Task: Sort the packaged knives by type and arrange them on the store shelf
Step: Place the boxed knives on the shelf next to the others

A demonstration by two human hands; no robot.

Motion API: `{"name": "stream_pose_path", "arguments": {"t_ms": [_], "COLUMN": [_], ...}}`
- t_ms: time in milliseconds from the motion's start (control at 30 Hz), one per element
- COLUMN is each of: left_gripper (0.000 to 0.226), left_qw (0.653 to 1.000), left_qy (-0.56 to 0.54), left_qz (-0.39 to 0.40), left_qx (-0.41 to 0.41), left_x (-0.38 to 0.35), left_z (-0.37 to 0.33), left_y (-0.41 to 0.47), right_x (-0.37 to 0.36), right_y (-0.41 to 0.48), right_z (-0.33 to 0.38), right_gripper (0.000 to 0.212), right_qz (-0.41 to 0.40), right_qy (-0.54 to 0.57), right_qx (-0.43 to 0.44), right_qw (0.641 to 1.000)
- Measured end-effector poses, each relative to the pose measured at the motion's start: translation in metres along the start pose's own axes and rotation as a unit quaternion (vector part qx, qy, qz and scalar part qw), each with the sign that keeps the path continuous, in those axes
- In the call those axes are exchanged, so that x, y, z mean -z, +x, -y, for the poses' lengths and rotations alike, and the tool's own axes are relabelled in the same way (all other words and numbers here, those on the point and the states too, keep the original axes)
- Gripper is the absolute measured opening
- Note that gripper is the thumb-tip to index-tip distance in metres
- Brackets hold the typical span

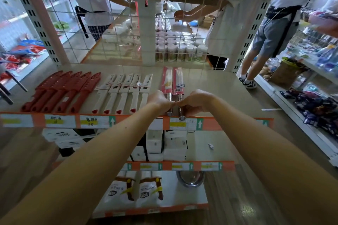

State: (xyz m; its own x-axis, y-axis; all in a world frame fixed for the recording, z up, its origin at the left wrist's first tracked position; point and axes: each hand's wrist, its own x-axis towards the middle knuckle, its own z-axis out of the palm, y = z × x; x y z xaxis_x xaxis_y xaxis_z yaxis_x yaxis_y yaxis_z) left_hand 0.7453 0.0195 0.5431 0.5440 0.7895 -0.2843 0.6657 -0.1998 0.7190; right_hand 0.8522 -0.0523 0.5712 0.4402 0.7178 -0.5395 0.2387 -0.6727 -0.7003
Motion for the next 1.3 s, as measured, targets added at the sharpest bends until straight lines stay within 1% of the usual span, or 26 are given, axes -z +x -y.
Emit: {"name": "stream_pose_path", "arguments": {"t_ms": [100,233,300,367,467,533,600,667,700,767,867,1033,1133,1233,1300], "left_gripper": [0.029,0.036,0.036,0.036,0.032,0.033,0.033,0.03,0.028,0.024,0.024,0.028,0.03,0.029,0.03], "left_qw": [1.0,0.998,0.992,0.981,0.962,0.954,0.951,0.951,0.951,0.95,0.947,0.946,0.951,0.953,0.95], "left_qy": [0.011,0.061,0.107,0.159,0.227,0.263,0.283,0.285,0.285,0.29,0.298,0.298,0.282,0.275,0.279], "left_qz": [-0.001,-0.005,-0.029,-0.078,-0.121,-0.115,-0.102,-0.101,-0.103,-0.105,-0.109,-0.118,-0.116,-0.117,-0.127], "left_qx": [0.003,-0.026,-0.055,-0.085,-0.094,-0.08,-0.068,-0.063,-0.061,-0.057,-0.057,-0.054,-0.052,-0.049,-0.066], "left_x": [0.003,0.009,0.014,0.021,0.034,0.039,0.038,0.034,0.032,0.028,0.024,0.023,0.023,0.023,0.024], "left_z": [0.003,0.01,0.013,0.016,0.022,0.025,0.025,0.027,0.028,0.03,0.032,0.034,0.034,0.035,0.032], "left_y": [0.003,0.004,0.001,-0.002,-0.004,-0.004,-0.006,-0.005,-0.003,0.0,0.004,0.004,0.004,0.002,-0.001], "right_x": [-0.003,-0.006,-0.006,-0.006,-0.004,-0.002,0.0,0.001,0.0,-0.004,-0.012,-0.024,-0.024,-0.021,-0.019], "right_y": [0.003,0.006,0.007,0.008,0.009,0.011,0.011,0.011,0.011,0.006,-0.001,-0.003,-0.005,-0.006,-0.005], "right_z": [0.003,0.006,0.005,0.003,0.005,0.009,0.012,0.014,0.014,0.014,0.014,0.017,0.018,0.015,0.012], "right_gripper": [0.014,0.012,0.011,0.013,0.028,0.031,0.03,0.029,0.033,0.042,0.041,0.039,0.037,0.037,0.037], "right_qz": [0.001,0.008,0.004,-0.006,-0.04,-0.079,-0.123,-0.154,-0.161,-0.168,-0.167,-0.127,-0.122,-0.127,-0.139], "right_qy": [-0.013,-0.016,-0.017,-0.019,-0.054,-0.107,-0.153,-0.182,-0.197,-0.234,-0.244,-0.282,-0.306,-0.288,-0.274], "right_qx": [0.005,0.012,0.013,0.013,0.002,0.003,0.025,0.063,0.083,0.116,0.163,0.178,0.182,0.188,0.188], "right_qw": [1.0,1.0,1.0,1.0,0.998,0.991,0.98,0.969,0.963,0.95,0.941,0.934,0.926,0.93,0.933]}}
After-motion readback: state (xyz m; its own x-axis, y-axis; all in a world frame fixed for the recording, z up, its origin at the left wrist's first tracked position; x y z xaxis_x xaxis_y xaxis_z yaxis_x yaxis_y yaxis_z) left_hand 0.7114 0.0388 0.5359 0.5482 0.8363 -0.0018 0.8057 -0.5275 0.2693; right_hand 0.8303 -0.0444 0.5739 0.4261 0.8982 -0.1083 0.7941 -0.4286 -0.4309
